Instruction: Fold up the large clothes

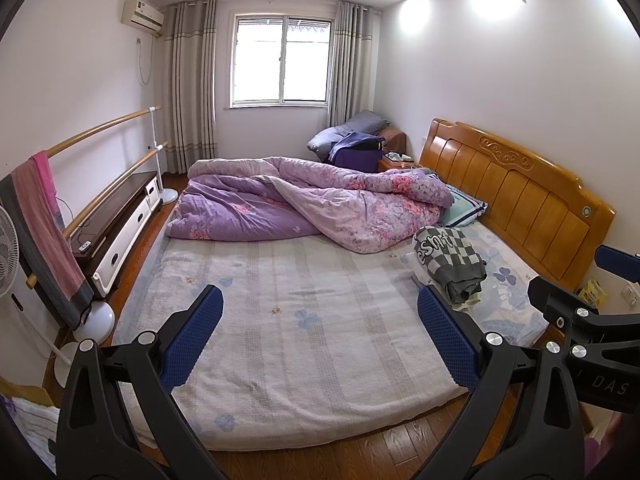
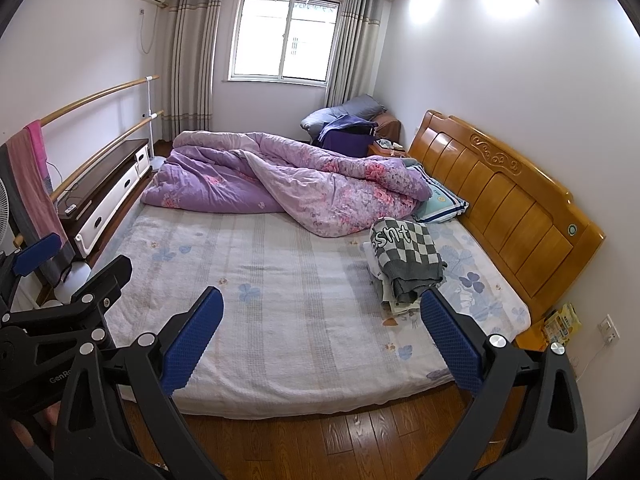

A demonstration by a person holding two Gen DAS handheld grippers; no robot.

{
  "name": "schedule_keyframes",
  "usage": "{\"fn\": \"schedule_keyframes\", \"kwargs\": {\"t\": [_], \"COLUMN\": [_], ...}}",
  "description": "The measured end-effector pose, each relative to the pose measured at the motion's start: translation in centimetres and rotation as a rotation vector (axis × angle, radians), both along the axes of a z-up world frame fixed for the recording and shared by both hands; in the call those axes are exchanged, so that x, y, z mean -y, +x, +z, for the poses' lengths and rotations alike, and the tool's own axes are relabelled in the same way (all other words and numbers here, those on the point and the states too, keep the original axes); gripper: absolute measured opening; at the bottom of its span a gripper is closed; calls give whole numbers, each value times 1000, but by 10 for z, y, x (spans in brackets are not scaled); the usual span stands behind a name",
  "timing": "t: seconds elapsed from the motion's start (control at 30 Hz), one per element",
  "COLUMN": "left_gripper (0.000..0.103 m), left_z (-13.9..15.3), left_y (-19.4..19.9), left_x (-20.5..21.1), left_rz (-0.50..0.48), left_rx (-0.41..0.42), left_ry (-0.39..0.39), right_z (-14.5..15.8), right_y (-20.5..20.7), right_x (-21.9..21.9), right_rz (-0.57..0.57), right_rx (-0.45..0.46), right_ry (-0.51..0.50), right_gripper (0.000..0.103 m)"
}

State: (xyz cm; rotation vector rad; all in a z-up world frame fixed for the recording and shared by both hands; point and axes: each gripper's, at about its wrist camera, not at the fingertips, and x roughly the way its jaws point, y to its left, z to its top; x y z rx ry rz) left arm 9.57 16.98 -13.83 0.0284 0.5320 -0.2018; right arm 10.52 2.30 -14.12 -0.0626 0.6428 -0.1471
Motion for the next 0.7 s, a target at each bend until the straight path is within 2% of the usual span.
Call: {"fn": "schedule_keyframes", "kwargs": {"t": [0.43, 0.7], "left_gripper": [98, 98], "left_z": [-10, -18], "left_y": [15, 29], "left_x": [-9, -25], "left_rz": [-2, 57], "left_rx": [-25, -69], "left_ry": [-27, -27], "right_z": [-4, -16], "right_y": [8, 35], "right_x": [-4, -12], "right_rz": [12, 72], "right_rx": [-8, -47], "right_ry": [-3, 10], "right_gripper": [95, 95]}}
